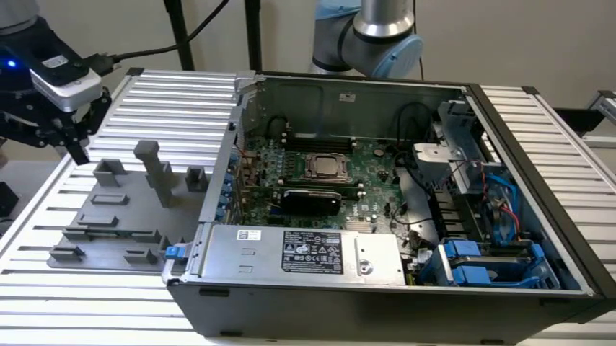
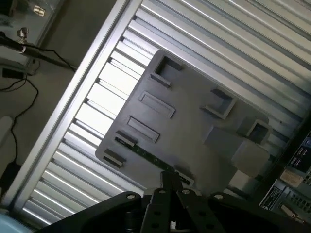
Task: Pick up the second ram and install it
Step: 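Pick up the second ram and move it above second insertion slot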
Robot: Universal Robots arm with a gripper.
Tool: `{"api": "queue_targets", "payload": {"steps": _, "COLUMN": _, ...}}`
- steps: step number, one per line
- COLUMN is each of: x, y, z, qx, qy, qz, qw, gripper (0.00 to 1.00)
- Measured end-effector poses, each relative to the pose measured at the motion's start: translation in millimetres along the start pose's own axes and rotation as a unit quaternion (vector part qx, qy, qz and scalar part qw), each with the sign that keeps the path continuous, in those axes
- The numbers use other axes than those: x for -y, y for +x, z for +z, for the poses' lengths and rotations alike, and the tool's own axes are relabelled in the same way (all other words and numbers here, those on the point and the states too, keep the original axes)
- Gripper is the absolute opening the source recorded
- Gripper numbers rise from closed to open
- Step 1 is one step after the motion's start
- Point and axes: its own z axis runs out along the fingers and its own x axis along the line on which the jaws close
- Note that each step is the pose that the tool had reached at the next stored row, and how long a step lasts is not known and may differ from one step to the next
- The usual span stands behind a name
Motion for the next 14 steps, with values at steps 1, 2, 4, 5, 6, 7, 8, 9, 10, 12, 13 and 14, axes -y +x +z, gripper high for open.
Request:
{"api": "queue_targets", "payload": {"steps": 1, "x": 0.0, "y": 0.0, "z": 0.8, "qx": 0.0000, "qy": 0.0001, "qz": -0.009, "qw": 1.0000, "gripper": 0.00}}
{"api": "queue_targets", "payload": {"steps": 2, "x": 0.0, "y": 0.0, "z": 1.5, "qx": 0.0000, "qy": 0.0002, "qz": -0.018, "qw": 0.9998, "gripper": 0.00}}
{"api": "queue_targets", "payload": {"steps": 4, "x": 0.0, "y": 0.0, "z": 3.0, "qx": 0.0000, "qy": 0.0004, "qz": -0.036, "qw": 0.9994, "gripper": 0.00}}
{"api": "queue_targets", "payload": {"steps": 5, "x": 0.0, "y": 0.0, "z": 3.8, "qx": -0.0001, "qy": 0.0005, "qz": -0.045, "qw": 0.9990, "gripper": 0.00}}
{"api": "queue_targets", "payload": {"steps": 6, "x": 0.0, "y": 0.0, "z": 4.5, "qx": -0.0001, "qy": 0.0006, "qz": -0.054, "qw": 0.9985, "gripper": 0.00}}
{"api": "queue_targets", "payload": {"steps": 7, "x": 0.0, "y": 0.0, "z": 5.3, "qx": -0.0001, "qy": 0.0007, "qz": -0.064, "qw": 0.9980, "gripper": 0.00}}
{"api": "queue_targets", "payload": {"steps": 8, "x": 0.0, "y": -0.1, "z": 6.0, "qx": -0.0001, "qy": 0.0008, "qz": -0.072, "qw": 0.9974, "gripper": 0.00}}
{"api": "queue_targets", "payload": {"steps": 9, "x": 0.0, "y": -0.1, "z": 6.8, "qx": -0.0001, "qy": 0.0009, "qz": -0.081, "qw": 0.9967, "gripper": 0.00}}
{"api": "queue_targets", "payload": {"steps": 10, "x": 0.0, "y": -0.1, "z": 7.5, "qx": -0.0001, "qy": 0.0010, "qz": -0.090, "qw": 0.9959, "gripper": 0.00}}
{"api": "queue_targets", "payload": {"steps": 12, "x": 0.0, "y": -0.1, "z": 9.0, "qx": -0.0001, "qy": 0.0012, "qz": -0.108, "qw": 0.9941, "gripper": 0.00}}
{"api": "queue_targets", "payload": {"steps": 13, "x": 0.0, "y": -0.1, "z": 9.8, "qx": -0.0002, "qy": 0.0013, "qz": -0.117, "qw": 0.9931, "gripper": 0.00}}
{"api": "queue_targets", "payload": {"steps": 14, "x": 0.0, "y": -0.1, "z": 10.5, "qx": -0.0003, "qy": 0.0014, "qz": -0.127, "qw": 0.9919, "gripper": 0.00}}
